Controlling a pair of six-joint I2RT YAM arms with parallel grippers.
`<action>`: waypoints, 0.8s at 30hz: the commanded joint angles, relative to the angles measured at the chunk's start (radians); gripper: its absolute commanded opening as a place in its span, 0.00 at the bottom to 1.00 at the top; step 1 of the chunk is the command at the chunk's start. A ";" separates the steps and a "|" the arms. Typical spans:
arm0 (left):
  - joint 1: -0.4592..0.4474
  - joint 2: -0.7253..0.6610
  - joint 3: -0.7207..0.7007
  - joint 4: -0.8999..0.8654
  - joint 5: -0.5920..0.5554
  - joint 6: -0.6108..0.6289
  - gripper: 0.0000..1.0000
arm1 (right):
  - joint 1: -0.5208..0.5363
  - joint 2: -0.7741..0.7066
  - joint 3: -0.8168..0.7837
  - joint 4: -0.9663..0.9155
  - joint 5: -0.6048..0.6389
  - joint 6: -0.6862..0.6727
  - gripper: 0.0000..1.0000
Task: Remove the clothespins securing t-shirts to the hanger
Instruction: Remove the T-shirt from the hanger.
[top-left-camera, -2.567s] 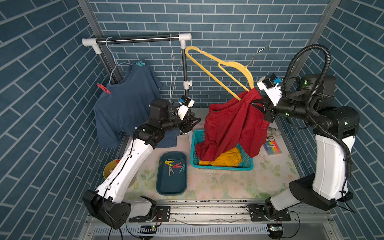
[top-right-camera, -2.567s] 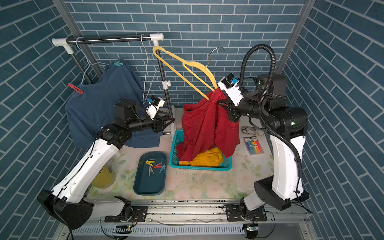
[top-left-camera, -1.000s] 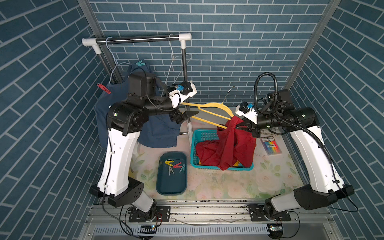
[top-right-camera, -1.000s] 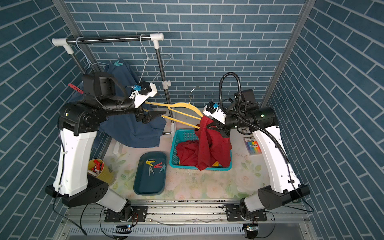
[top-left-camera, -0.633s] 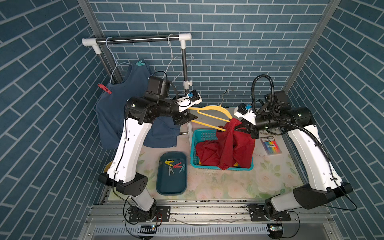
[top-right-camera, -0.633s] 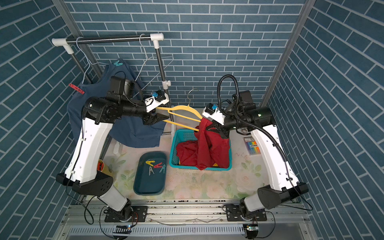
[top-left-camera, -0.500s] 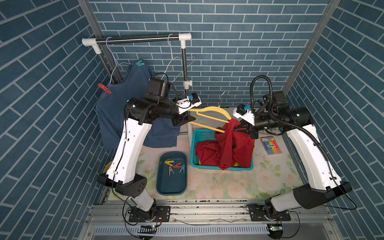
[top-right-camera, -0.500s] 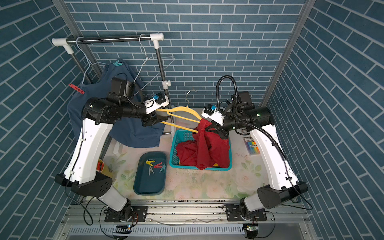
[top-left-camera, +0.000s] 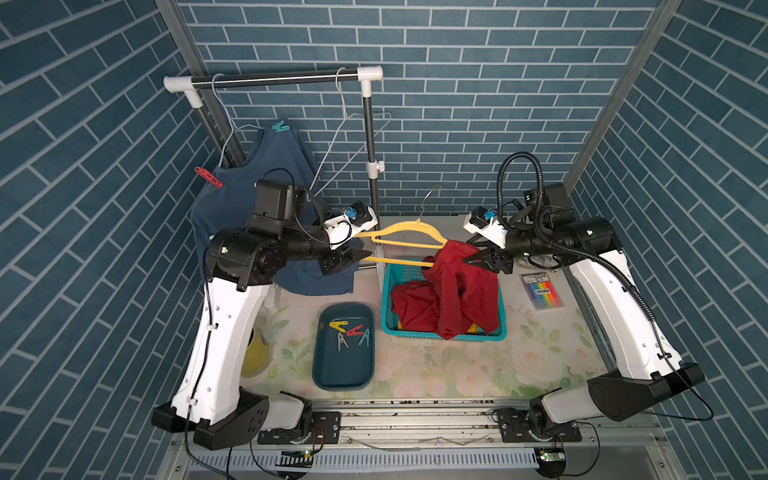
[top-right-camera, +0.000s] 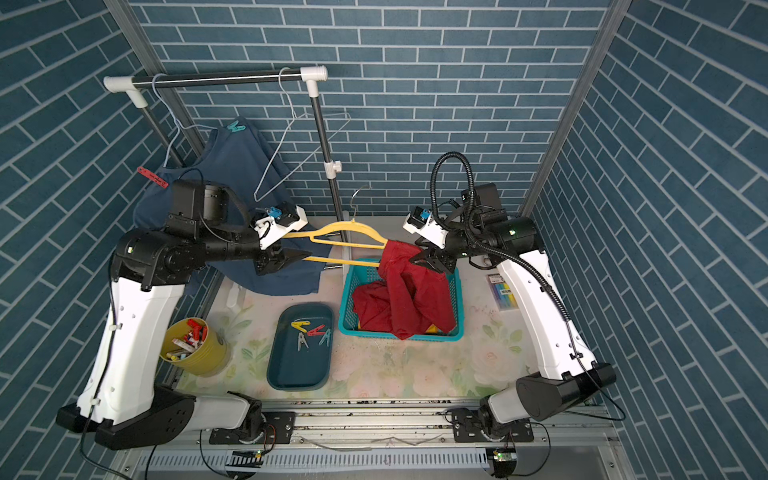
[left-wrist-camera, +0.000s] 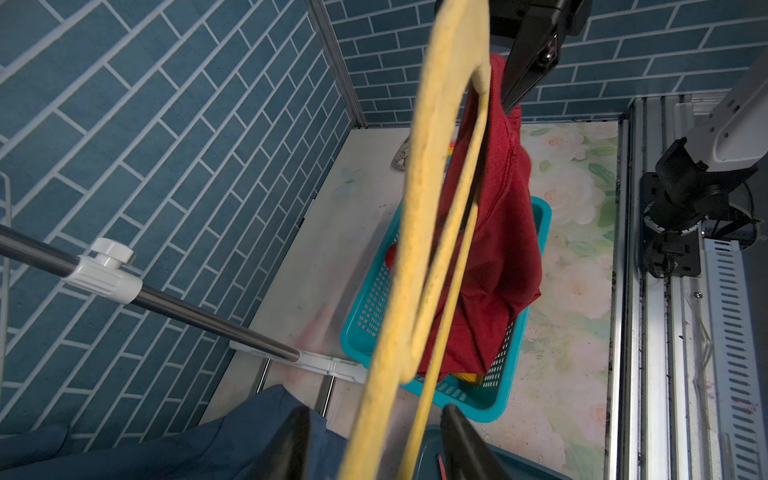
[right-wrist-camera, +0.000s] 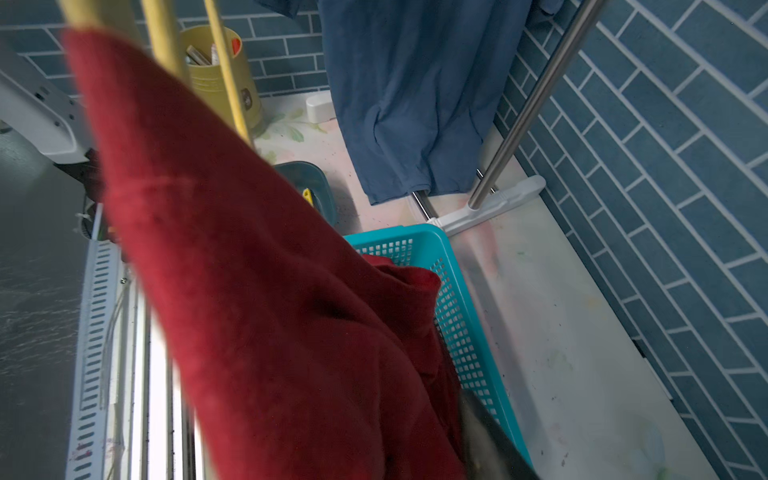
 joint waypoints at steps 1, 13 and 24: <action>0.002 -0.020 -0.067 -0.016 -0.032 -0.038 0.00 | -0.003 -0.072 -0.048 0.040 0.107 0.004 0.55; 0.002 -0.019 -0.097 -0.017 -0.144 -0.079 0.00 | -0.019 -0.110 -0.100 0.029 0.178 0.037 0.72; -0.251 0.292 0.331 -0.259 -0.557 -0.126 0.00 | -0.053 -0.098 -0.100 0.070 0.170 0.136 0.75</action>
